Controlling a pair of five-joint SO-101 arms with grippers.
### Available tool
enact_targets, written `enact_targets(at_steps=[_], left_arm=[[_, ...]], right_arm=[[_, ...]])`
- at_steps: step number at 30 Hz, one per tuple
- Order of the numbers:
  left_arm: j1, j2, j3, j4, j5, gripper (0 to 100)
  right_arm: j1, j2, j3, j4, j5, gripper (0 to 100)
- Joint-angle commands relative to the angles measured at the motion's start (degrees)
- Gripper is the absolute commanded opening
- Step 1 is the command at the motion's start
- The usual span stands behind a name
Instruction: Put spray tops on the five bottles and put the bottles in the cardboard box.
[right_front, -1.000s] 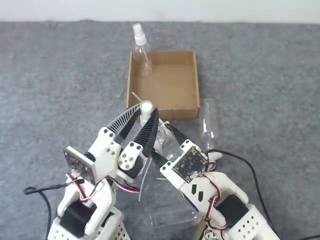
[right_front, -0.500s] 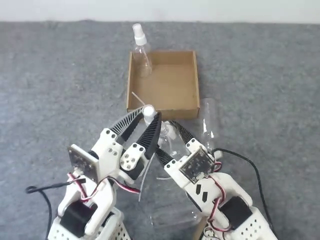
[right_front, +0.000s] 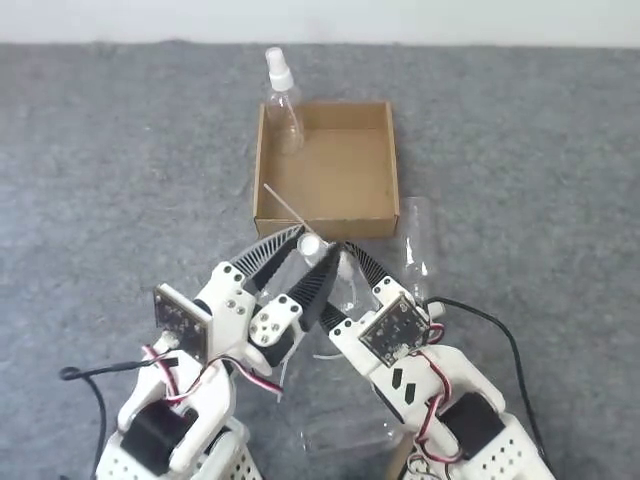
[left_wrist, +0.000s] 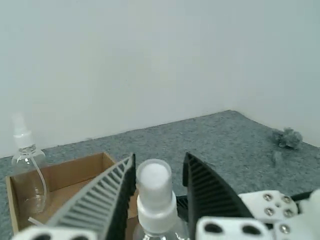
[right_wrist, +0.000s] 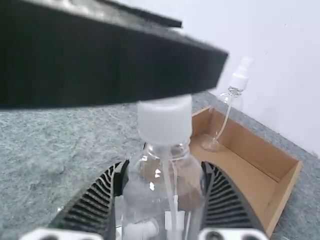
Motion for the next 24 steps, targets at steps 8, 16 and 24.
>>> enact_targets(at_steps=[8, 16, 24], left_arm=[[-2.4, -1.0, -7.2, 5.3, -0.1, 17], [-8.9, -1.1, -11.8, 6.1, 0.1, 17], [-9.3, -1.1, -12.1, 6.1, 0.1, 17]], right_arm=[[0.8, -1.7, -1.1, 0.6, 0.2, 8.0], [0.8, -1.7, -1.1, 0.5, 0.2, 8.0], [0.9, -1.7, -1.1, 0.7, 0.2, 8.0]])
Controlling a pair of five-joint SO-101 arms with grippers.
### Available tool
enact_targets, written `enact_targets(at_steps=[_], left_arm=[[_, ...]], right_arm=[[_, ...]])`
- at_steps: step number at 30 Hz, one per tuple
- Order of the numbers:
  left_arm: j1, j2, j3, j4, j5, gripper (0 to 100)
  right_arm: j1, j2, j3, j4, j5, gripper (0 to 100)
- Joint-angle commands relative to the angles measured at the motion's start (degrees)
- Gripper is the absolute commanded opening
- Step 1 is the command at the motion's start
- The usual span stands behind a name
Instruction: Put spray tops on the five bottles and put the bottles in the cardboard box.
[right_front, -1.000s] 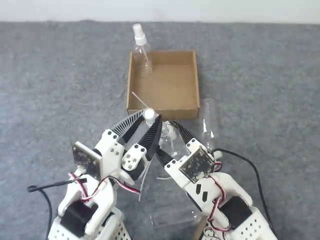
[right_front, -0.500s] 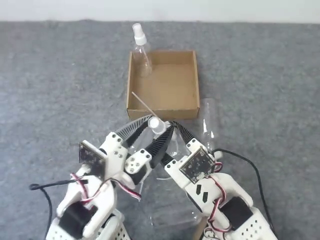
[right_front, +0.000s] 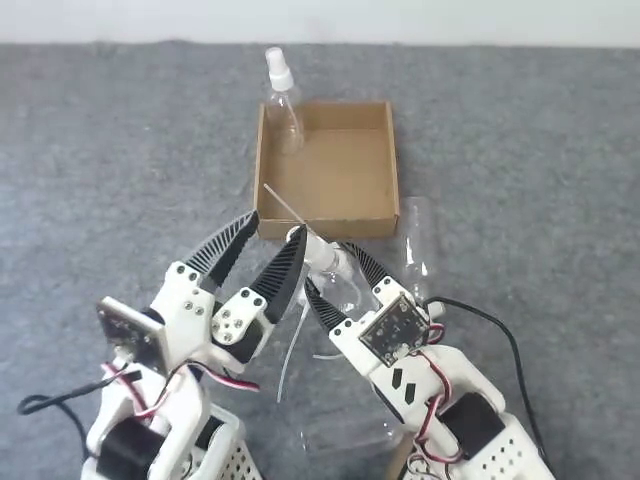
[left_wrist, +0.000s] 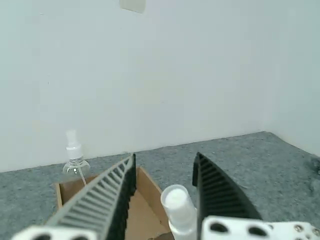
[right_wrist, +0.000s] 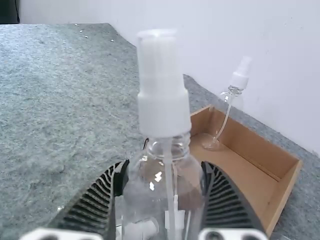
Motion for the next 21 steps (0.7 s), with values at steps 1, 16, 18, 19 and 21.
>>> enact_targets(at_steps=[1, 16, 18, 19, 21], left_arm=[[-1.2, -1.1, -3.2, 0.1, 0.2, 17], [-7.2, -1.0, -0.9, 0.1, -0.3, 17], [-7.2, -1.0, 0.8, 0.0, -0.1, 17], [-7.2, -1.0, 1.5, -0.2, 0.0, 17], [-7.1, -1.0, 2.2, -0.2, 0.0, 17]], right_arm=[[0.9, -1.7, -1.1, 0.6, 0.3, 8.0], [0.7, -1.7, -1.1, 2.9, 0.4, 8.0], [0.7, -1.7, -1.1, 2.5, 0.5, 8.0], [0.7, -1.7, -1.1, 2.5, 0.5, 8.0], [0.7, -1.7, -1.1, 2.5, 0.6, 8.0]])
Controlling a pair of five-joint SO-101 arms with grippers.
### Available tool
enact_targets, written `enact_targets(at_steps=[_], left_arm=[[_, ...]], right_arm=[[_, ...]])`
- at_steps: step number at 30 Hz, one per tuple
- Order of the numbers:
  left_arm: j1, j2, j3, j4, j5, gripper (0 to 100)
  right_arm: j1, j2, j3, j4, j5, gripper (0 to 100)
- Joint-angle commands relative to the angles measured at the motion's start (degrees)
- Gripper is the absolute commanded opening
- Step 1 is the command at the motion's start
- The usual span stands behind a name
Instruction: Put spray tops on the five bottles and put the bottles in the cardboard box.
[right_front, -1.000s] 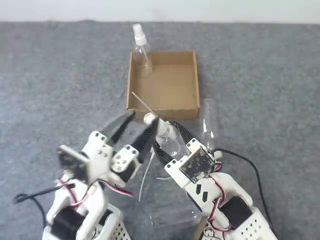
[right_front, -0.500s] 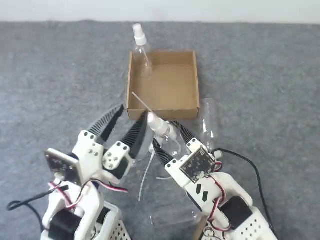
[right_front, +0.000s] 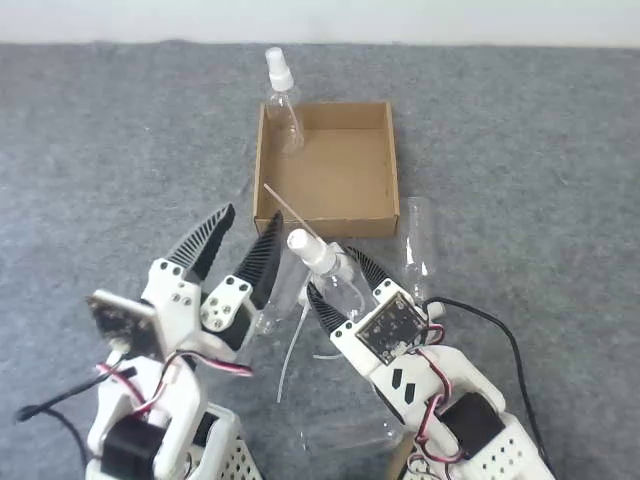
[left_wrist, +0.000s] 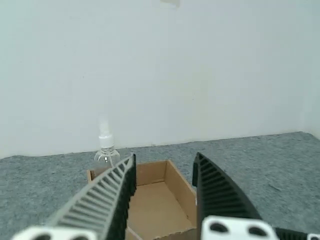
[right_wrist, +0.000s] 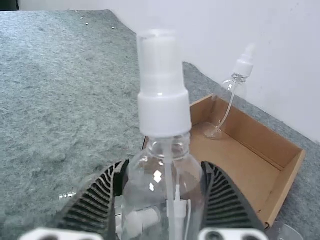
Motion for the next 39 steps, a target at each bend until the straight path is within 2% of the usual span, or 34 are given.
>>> enact_targets(at_steps=[1, 16, 19, 25, 39], left_arm=[[-0.2, -1.0, 0.4, -0.2, 0.0, 17], [0.2, -1.0, 5.1, -0.3, -0.4, 17], [0.9, -1.0, 5.3, -0.3, -2.7, 17], [6.7, -1.0, 6.5, 0.2, -8.1, 17], [6.9, -1.0, 6.8, 0.1, -8.9, 17]], right_arm=[[0.6, -1.7, -1.1, 0.1, 0.6, 8.0], [0.6, -1.7, -1.1, -0.1, 0.8, 8.0], [0.6, -1.7, -1.1, 0.0, 0.8, 8.0], [0.6, -1.7, -1.1, 0.4, 0.9, 8.0], [0.6, -1.7, 0.9, 0.5, 10.2, 8.0]])
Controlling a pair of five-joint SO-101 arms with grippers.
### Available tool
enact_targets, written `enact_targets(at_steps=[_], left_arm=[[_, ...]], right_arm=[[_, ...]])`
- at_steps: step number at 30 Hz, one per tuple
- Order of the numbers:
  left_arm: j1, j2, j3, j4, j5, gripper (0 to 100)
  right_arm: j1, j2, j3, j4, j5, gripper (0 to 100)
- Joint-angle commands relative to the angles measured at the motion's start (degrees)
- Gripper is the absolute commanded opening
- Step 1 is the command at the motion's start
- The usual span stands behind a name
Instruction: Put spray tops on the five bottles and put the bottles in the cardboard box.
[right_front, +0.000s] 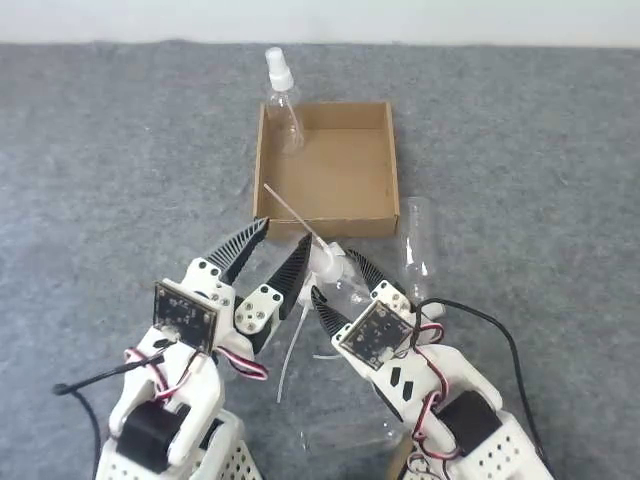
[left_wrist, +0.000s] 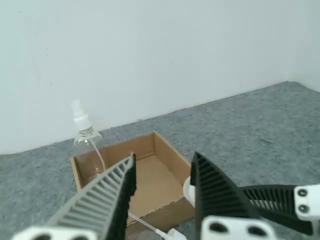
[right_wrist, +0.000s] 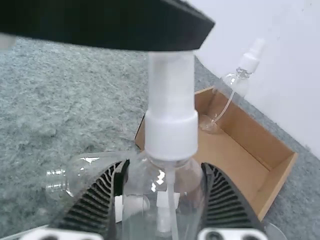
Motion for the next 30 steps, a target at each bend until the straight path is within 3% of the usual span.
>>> enact_targets(at_steps=[1, 5, 14, 20, 30], left_arm=[[0.5, -0.8, -0.2, 0.2, -1.2, 17], [1.0, -0.8, 0.0, 0.4, -4.7, 17], [1.1, -0.8, -0.1, 1.5, -5.1, 17], [5.1, -0.8, -0.2, 3.7, -9.4, 17], [5.8, -0.9, -3.0, 5.4, -9.5, 17]], right_arm=[[0.3, -1.8, -1.0, 0.3, 2.5, 8.0], [0.4, -1.7, -1.0, 0.4, 2.4, 8.0], [0.5, -1.7, 0.4, 0.4, 2.4, 8.0], [0.7, -1.7, 0.5, 0.3, 2.4, 8.0], [0.7, -1.7, 0.5, 0.3, 2.4, 8.0]])
